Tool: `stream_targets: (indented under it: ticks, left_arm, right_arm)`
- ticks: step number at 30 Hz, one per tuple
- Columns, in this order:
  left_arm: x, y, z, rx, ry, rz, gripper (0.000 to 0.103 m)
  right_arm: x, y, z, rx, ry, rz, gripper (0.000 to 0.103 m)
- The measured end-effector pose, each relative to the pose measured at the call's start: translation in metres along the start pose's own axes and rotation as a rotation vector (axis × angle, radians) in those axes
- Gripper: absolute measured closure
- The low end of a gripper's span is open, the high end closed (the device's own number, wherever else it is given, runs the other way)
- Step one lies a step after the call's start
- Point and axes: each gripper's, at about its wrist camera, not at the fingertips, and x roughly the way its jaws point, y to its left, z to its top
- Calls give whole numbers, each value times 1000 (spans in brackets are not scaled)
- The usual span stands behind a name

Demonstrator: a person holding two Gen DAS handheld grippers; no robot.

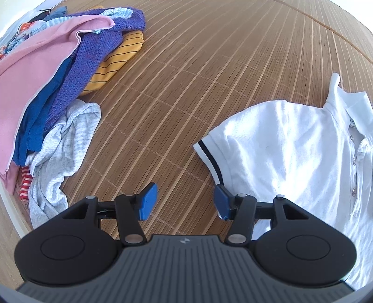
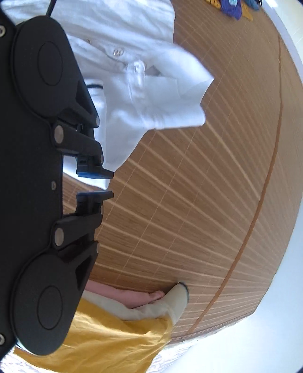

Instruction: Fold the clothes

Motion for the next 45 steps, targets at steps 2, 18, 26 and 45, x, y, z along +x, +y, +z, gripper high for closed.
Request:
stream_targets:
  ticks: [2, 18, 26, 45]
  left_arm:
    - [3, 1, -1, -19, 24, 2, 43]
    - [1, 8, -14, -47, 35, -85, 38]
    - [-2, 5, -16, -16, 26, -65, 35]
    - [-3, 25, -17, -71, 50, -132, 28]
  right_arm:
    - [-7, 12, 1, -92, -34, 43, 63]
    - [28, 40, 11, -848, 226, 354, 59]
    - [42, 28, 17, -977, 261, 455, 59]
    - [44, 3, 27, -798, 278, 318, 88]
